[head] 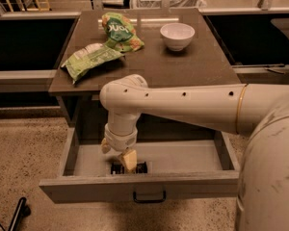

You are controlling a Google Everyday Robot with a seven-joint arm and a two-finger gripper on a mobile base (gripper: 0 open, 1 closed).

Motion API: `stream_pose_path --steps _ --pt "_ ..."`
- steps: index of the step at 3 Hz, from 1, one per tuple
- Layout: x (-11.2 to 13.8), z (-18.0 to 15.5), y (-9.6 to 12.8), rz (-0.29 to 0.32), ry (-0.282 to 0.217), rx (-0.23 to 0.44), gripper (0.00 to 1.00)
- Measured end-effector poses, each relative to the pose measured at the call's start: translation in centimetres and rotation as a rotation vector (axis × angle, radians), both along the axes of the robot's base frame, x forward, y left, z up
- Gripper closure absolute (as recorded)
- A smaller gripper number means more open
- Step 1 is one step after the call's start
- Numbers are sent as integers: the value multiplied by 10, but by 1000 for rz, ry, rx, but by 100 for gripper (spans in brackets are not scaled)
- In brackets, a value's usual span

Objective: Pick rxbar chocolate from top drawer and place on counter

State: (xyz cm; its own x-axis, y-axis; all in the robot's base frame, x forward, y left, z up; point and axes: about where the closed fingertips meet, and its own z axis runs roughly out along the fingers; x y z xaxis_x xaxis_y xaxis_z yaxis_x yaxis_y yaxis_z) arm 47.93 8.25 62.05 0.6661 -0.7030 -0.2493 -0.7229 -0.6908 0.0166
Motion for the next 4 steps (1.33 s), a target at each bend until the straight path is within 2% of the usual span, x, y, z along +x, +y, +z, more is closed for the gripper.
stream_pose_path --steps 1,2,3,4 --pt "-10 -7 9 31 -12 -19 27" --pt "-14 -15 11 25 -27 -35 28" --pt "-14 -20 7 5 -33 -50 28" --pt "-13 -29 -4 -55 -44 -52 28"
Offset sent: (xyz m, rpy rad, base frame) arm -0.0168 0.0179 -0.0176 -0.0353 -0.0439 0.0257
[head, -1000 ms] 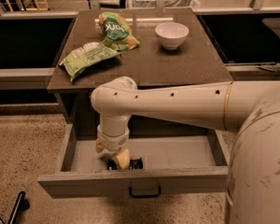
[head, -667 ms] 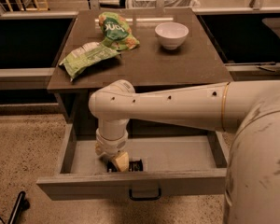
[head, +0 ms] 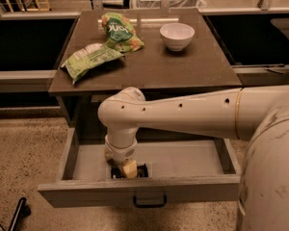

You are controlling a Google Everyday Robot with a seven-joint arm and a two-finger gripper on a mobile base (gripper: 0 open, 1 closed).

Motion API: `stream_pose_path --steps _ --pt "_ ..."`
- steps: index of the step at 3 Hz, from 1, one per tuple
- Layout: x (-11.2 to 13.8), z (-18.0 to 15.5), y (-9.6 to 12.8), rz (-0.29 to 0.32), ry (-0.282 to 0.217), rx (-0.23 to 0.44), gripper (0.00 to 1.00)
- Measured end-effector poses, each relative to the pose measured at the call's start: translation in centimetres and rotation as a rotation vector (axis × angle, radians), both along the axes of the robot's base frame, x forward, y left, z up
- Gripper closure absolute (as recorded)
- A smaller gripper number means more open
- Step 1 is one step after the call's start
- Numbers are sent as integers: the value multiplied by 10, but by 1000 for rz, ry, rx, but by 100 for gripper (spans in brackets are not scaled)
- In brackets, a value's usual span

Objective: Pick rxbar chocolate from top drawer and place on counter

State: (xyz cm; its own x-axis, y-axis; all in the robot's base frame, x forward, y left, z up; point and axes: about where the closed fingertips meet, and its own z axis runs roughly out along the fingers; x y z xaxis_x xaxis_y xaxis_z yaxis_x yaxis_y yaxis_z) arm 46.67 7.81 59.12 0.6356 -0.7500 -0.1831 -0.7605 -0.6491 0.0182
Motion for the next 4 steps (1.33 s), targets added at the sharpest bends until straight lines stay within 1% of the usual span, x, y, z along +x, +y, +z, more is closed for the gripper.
stream_pose_path --steps 1,2,3,4 --pt "0 -7 -9 -56 -1 13 28" --pt "8 -5 -11 -95 -22 35 46" --pt "25 8 -14 -136 -79 62 69" --pt "46 26 -17 -191 -149 108 92"
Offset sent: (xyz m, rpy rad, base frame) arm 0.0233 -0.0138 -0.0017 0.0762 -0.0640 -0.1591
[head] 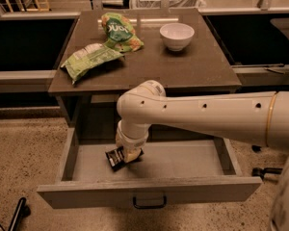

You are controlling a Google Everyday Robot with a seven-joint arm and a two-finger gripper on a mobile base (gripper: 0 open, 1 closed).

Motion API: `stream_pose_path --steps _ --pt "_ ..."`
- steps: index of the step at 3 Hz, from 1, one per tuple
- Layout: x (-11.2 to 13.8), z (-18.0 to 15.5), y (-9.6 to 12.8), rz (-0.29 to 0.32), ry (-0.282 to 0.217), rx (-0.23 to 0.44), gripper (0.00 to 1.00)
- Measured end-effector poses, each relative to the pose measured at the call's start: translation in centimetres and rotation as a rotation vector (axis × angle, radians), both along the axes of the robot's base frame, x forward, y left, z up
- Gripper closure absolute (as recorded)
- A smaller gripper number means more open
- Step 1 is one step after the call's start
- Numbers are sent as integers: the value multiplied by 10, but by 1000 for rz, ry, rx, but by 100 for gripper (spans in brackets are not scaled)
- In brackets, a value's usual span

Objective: Pick rxbar chocolate from top drawer and place on counter

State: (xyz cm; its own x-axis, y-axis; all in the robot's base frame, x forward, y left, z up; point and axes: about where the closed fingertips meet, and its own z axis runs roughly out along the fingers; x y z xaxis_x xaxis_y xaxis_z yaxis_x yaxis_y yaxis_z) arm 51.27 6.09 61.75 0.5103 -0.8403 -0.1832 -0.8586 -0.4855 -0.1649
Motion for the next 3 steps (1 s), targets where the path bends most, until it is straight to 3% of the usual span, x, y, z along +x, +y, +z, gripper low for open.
stream_pose_path --steps 1,3 --pt "14 19 -3 -47 -63 53 100" --pt "22 60 -14 -108 -132 112 100"
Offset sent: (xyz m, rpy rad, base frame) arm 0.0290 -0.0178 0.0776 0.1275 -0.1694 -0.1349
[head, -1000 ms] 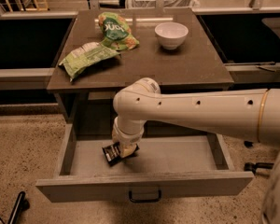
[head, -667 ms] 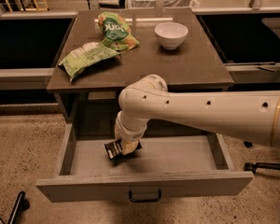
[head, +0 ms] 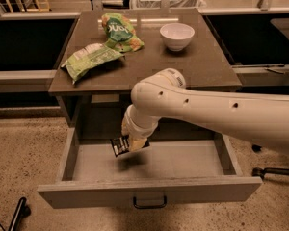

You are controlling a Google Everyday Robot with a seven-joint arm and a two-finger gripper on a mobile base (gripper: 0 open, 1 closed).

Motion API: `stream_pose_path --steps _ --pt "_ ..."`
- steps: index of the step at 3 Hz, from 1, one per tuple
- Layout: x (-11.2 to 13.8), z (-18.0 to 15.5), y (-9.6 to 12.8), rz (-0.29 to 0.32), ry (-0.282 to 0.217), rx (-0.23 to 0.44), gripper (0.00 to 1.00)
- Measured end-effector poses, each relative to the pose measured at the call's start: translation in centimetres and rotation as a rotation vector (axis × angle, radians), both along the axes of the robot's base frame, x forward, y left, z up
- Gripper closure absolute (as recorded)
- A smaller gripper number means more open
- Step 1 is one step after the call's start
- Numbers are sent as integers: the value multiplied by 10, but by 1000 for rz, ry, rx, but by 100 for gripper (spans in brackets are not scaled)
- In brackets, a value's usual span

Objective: Pick rxbar chocolate from top drawer and place on counter

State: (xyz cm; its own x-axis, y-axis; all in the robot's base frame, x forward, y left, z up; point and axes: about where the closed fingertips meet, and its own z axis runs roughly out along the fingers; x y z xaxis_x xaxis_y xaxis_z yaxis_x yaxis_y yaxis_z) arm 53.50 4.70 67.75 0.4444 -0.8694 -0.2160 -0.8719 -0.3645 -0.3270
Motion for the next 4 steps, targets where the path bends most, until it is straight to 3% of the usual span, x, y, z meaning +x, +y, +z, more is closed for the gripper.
stream_pose_path --steps 2,4 --pt "3 28 -9 -30 21 45 100" --pt "13 86 -25 -47 37 -3 100"
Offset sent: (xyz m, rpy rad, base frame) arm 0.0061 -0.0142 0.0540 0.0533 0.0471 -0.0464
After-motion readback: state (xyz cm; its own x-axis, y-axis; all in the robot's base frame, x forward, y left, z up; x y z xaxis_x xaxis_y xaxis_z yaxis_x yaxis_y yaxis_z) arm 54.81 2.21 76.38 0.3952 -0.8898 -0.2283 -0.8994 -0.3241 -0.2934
